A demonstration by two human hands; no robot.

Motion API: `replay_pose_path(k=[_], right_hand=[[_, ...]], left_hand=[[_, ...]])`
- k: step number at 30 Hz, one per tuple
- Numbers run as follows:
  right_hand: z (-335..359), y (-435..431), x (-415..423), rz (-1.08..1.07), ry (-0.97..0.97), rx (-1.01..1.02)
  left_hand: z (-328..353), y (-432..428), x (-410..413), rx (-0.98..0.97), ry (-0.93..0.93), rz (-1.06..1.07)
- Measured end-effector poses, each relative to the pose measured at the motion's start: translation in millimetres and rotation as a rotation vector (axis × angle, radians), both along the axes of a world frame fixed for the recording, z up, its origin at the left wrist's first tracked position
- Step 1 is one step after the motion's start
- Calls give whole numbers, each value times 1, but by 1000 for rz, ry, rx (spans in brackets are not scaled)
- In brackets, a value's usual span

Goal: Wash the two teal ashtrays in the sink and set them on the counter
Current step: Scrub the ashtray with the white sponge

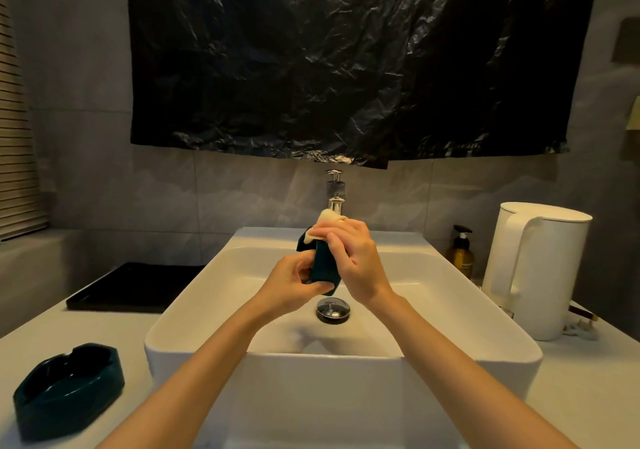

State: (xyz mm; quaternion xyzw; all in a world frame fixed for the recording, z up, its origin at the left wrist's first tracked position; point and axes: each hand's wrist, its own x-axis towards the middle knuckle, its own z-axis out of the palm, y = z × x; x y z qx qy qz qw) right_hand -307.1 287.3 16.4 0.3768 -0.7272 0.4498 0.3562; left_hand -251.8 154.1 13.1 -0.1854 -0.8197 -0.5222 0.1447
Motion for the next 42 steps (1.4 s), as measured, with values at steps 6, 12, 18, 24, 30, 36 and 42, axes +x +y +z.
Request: replay_pose_path(k=[6,12,18,24,30,36,42], right_hand=[[17,1,-4,166,-555,-185],[21,19,-17,195,-1065,-545],[19,14,-7,93,-543,-383],[9,1,2,110,-246,-73],[3,-3,4,73,-105,-40],[4,-2,3,9,-162,-25],[2,-1,-1,-32,-15,73]], left_hand=[[3,-1,7,3,-107,-124],[13,-7,8,239,-219,-282],[18,-15,0,470,-250,-199],[21,-18,3,573,-287,-89],[24,-18,9,651,-307,-18],[27,-17,12,662,-330,-16],[27,-19,13,677,-333,-41]])
